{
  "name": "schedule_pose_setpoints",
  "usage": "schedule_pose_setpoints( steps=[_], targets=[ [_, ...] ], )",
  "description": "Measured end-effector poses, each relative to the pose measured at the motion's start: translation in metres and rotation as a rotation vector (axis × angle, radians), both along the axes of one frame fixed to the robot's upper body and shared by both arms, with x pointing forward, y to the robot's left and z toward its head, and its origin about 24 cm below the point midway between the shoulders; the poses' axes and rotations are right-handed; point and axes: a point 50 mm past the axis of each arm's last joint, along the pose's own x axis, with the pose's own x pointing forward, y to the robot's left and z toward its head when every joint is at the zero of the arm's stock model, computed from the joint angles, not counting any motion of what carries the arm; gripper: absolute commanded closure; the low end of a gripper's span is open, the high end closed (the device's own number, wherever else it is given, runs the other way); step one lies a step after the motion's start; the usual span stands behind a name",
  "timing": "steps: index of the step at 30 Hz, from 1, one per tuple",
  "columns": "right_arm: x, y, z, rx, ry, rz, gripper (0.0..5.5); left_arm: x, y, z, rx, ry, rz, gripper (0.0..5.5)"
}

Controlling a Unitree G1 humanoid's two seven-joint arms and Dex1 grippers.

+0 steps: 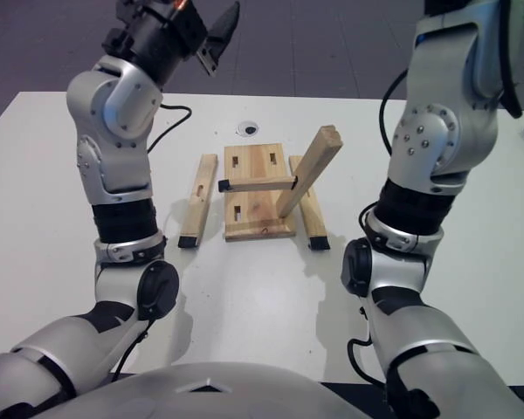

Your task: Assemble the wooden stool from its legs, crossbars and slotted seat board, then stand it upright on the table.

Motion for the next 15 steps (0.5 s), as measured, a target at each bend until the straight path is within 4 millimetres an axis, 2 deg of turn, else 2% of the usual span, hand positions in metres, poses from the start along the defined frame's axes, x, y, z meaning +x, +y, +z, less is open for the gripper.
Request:
schedule_pose_setpoints(
  steps=[6, 15],
  targets=[
    [0.004, 0.027, -0.005, -0.073, -0.039, 0.037, 3.43, -0.001, -0.005, -0.004, 0.055, -0.006, -0.044, 0.10],
    [0.003, 0.060, -0.014, -0.162, -0.101, 0.116, 3.43, 0.008, 0.008, -0.013, 0.030, 0.036, -0.027, 0.10]
  ],
)
